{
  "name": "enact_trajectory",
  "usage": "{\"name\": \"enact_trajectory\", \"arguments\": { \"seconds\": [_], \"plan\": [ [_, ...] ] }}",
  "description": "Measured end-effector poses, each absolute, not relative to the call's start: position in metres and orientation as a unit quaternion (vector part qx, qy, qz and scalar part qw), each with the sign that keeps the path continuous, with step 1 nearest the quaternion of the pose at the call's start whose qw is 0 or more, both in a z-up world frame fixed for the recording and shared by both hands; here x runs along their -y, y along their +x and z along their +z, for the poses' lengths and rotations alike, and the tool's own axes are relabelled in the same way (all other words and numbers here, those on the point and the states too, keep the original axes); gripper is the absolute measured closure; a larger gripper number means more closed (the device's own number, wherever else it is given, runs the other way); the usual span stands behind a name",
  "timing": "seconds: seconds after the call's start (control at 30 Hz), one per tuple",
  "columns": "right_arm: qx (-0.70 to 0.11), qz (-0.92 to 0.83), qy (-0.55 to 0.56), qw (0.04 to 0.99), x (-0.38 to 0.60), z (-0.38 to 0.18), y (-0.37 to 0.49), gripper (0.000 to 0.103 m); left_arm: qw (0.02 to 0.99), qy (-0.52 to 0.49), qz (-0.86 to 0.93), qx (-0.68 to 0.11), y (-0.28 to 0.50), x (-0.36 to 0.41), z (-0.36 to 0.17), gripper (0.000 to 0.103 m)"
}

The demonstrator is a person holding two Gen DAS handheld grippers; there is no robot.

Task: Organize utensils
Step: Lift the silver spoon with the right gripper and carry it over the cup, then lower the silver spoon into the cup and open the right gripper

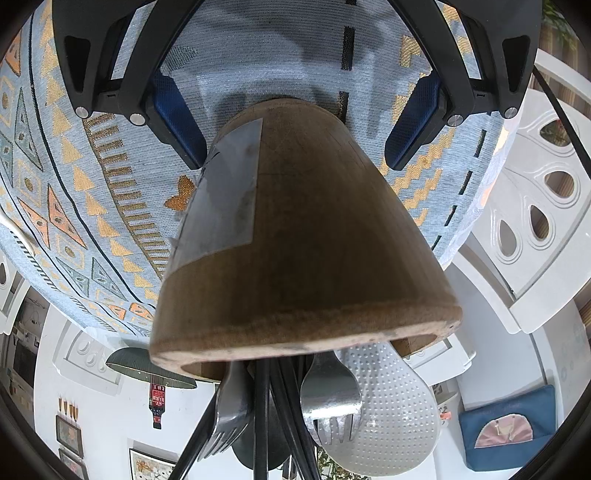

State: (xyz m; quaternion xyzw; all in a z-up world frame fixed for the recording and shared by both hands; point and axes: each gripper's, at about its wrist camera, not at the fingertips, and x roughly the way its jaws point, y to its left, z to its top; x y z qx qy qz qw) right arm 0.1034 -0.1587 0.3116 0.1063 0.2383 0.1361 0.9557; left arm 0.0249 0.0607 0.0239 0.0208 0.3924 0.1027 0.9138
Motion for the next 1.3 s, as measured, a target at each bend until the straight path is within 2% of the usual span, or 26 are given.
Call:
{"name": "enact_trajectory", "arguments": {
  "seconds": [0.17, 0.53, 1.0, 1.17, 1.23, 1.3],
  "plan": [
    [-0.219, 0.235, 0.09, 0.943, 0.116, 0.335, 0.083, 0.098, 0.914, 0.021, 0.103, -0.392, 0.025, -0.061, 0.024, 0.006],
    [-0.277, 0.287, 0.004, 0.917, 0.047, 0.276, 0.075, 0.098, 0.914, 0.021, 0.103, -0.392, 0.025, -0.061, 0.024, 0.006],
    [-0.325, 0.288, -0.051, 0.899, 0.028, 0.242, 0.086, 0.098, 0.914, 0.02, 0.102, -0.393, 0.025, -0.06, 0.024, 0.006],
    [-0.349, 0.299, -0.061, 0.886, 0.025, 0.235, 0.09, 0.092, 0.914, 0.019, 0.102, -0.393, 0.025, -0.06, 0.024, 0.006],
    [-0.355, 0.3, -0.06, 0.883, 0.025, 0.234, 0.091, 0.082, 0.914, 0.019, 0.102, -0.392, 0.025, -0.06, 0.024, 0.006],
    [-0.348, 0.3, -0.054, 0.887, 0.028, 0.236, 0.092, 0.08, 0.914, 0.019, 0.101, -0.393, 0.025, -0.059, 0.024, 0.006]
  ]
}}
